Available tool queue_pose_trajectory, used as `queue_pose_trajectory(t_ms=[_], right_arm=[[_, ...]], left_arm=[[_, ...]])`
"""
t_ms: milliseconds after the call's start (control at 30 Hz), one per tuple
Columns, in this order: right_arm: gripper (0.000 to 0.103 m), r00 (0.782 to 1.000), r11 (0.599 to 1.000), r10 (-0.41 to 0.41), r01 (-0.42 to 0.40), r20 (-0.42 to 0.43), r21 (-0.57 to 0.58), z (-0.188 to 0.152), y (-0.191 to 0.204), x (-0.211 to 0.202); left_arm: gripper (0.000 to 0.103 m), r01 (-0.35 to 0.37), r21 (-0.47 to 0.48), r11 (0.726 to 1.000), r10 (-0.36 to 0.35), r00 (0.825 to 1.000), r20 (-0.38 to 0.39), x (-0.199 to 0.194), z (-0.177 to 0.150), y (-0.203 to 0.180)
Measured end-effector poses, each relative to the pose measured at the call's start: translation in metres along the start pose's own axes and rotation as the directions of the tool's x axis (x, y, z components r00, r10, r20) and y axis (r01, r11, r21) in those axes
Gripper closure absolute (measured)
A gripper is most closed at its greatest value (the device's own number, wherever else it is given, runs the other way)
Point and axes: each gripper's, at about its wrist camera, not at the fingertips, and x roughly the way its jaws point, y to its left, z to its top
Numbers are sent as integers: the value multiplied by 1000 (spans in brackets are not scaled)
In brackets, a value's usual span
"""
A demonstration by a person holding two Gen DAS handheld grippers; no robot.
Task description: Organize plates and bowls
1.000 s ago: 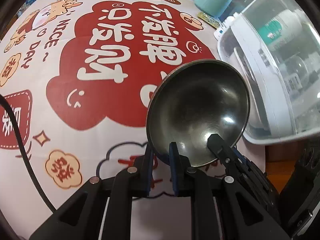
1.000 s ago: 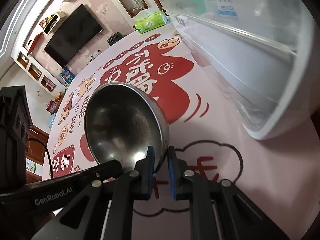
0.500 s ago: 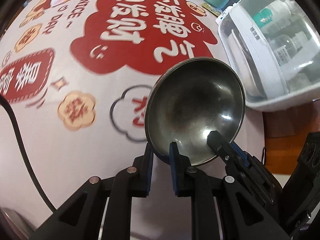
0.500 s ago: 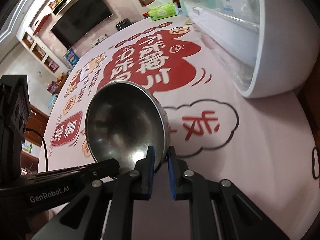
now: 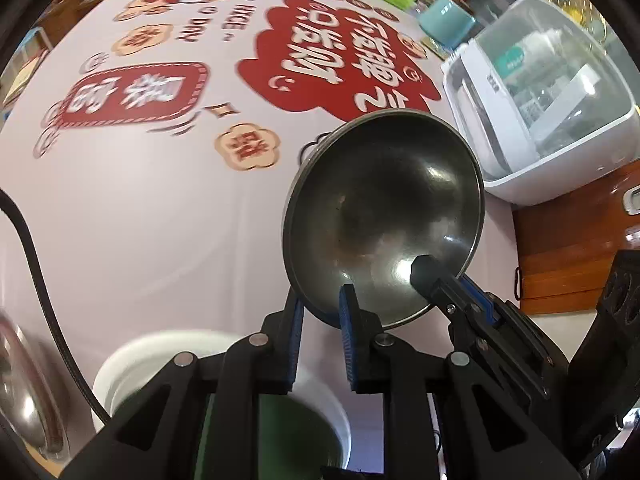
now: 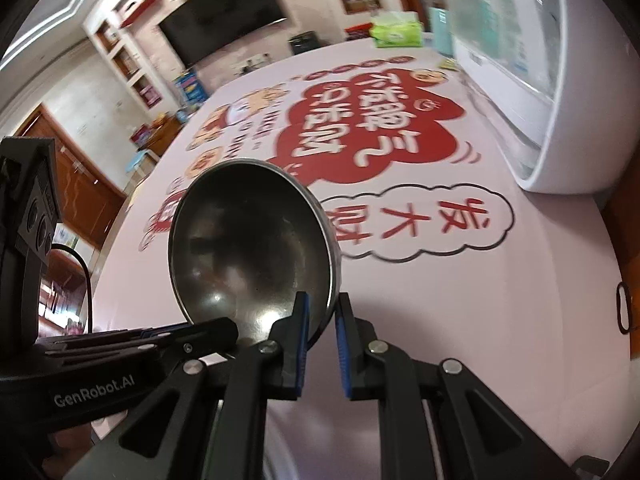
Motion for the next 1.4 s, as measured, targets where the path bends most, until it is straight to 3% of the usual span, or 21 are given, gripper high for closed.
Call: queue_pose_trajectory(t_ms=[300, 700, 1067, 1400], right_arm=[[90, 999, 984, 51, -50, 5, -169, -21, 47, -25], [89, 992, 933, 122, -118, -10, -339, -48, 100, -49], [88, 983, 894, 177, -183, -52, -410, -69, 157, -47], [88, 975, 887, 196, -221, -102, -406, -84, 208, -31]], left_arm=[[87, 18, -94, 995, -11, 997, 80, -44, -47, 32], [86, 32, -174, 984, -8, 990, 138, -83, -95, 70], [84, 17, -247, 969, 27, 985, 173, -118, -130, 123], [82, -3, -286, 958, 49, 987, 155, -138, -142, 176]])
